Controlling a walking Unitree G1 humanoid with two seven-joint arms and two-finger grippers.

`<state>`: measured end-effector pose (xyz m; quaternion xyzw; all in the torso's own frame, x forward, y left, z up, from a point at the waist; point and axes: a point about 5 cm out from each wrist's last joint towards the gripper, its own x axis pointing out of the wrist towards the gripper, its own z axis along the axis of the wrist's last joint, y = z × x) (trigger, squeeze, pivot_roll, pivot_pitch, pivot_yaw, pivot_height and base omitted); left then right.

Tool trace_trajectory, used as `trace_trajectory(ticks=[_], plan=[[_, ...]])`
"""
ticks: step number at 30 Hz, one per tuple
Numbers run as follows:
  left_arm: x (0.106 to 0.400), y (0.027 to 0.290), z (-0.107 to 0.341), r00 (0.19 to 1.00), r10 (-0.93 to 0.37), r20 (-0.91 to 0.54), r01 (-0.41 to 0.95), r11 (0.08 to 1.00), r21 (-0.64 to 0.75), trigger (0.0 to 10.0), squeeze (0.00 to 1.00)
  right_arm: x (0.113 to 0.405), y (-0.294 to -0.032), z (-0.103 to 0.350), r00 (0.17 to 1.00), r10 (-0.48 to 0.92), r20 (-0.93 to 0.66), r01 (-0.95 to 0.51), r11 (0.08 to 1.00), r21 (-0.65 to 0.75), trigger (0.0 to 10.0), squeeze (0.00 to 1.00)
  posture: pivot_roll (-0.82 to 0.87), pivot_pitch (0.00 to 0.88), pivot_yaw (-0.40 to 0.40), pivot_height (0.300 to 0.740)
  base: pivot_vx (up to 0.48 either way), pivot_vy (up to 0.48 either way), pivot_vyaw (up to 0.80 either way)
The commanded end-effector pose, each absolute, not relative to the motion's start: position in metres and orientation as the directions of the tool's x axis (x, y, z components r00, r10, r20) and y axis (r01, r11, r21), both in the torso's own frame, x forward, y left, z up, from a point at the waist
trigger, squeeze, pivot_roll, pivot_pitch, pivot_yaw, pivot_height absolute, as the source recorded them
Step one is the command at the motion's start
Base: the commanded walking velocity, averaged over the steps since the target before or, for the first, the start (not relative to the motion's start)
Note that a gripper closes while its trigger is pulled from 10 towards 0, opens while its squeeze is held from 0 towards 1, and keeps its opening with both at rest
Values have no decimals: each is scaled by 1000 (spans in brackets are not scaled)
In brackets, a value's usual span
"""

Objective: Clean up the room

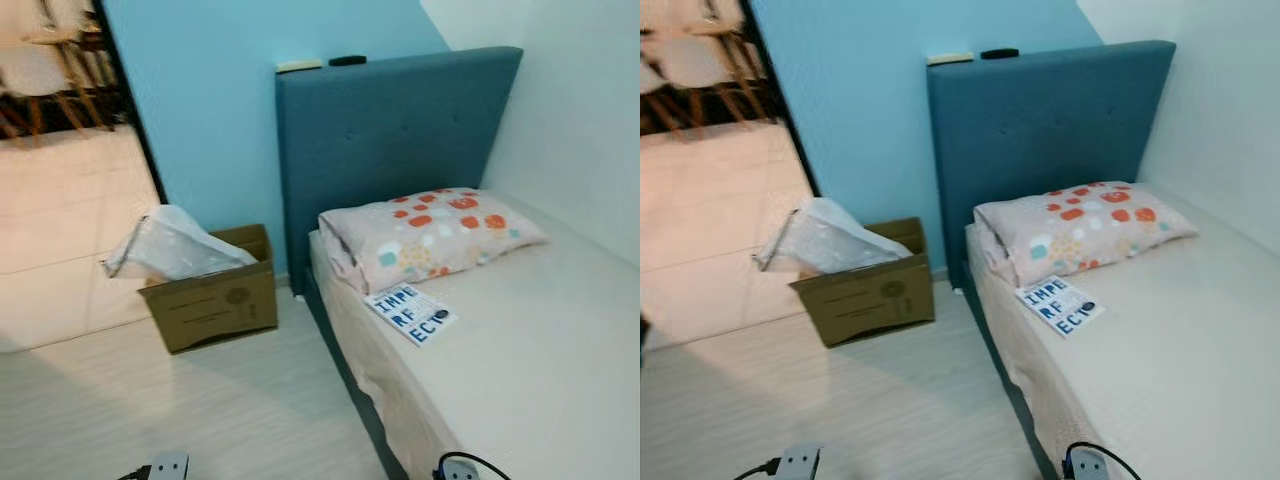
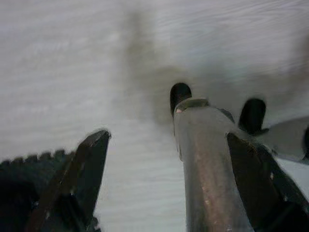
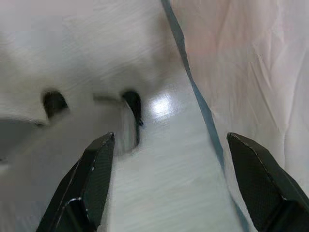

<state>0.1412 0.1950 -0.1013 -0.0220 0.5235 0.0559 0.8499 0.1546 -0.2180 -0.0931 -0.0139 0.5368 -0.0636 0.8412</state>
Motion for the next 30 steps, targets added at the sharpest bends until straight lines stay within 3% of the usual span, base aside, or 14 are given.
trace_trajectory(ticks=[1,30], plan=[[147,196,-99,460,74,-885,-104,994,29,10000,0,143,-222,-97,380,-136,-915,113,989,-100,10000,0,-104,0,12,732,-356,0,-763],[152,188,-98,469,48,-882,-83,997,11,10000,0,147,-237,-92,364,-215,-906,134,975,-177,10000,0,-102,0,-6,732,-358,0,-756]])
